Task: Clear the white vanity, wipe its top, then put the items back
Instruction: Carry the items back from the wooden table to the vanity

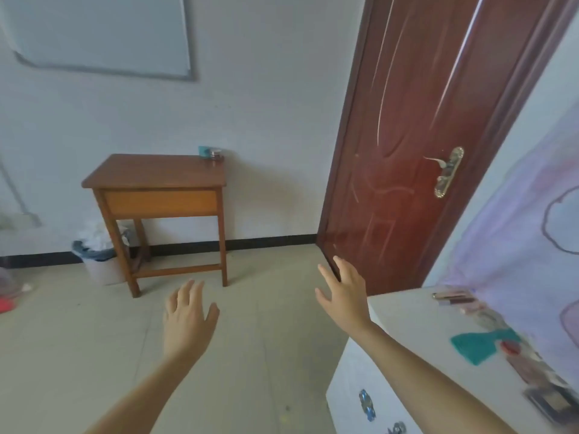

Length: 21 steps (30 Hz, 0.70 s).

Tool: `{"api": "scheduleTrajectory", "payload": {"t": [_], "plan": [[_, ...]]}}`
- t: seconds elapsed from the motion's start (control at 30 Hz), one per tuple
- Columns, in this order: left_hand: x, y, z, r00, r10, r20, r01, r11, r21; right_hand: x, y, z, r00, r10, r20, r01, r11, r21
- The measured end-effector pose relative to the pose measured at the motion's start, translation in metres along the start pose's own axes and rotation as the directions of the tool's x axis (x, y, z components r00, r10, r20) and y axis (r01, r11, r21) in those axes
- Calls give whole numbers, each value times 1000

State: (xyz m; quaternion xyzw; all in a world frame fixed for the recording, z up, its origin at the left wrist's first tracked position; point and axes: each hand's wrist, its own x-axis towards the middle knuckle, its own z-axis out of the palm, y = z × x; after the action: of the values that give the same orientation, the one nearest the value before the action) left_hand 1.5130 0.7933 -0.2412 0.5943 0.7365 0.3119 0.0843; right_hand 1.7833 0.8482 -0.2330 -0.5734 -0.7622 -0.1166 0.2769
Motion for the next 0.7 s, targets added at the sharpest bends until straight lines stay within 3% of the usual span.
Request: {"api": "scheduleTrajectory", "payload": {"t": [0.27,0.47,0.7], "plan": [[69,-37,-91,971,-20,-240,46,994,104,129,-106,16,953,-288,-95,298,948,112],[138,-39,-94,972,9,-233,51,967,250,224,-129,37,945,-301,-127,320,930,181],[253,-28,-89,960,10,-278,59,969,240,318,-126,84,950,-300,-81,311,913,263]]}}
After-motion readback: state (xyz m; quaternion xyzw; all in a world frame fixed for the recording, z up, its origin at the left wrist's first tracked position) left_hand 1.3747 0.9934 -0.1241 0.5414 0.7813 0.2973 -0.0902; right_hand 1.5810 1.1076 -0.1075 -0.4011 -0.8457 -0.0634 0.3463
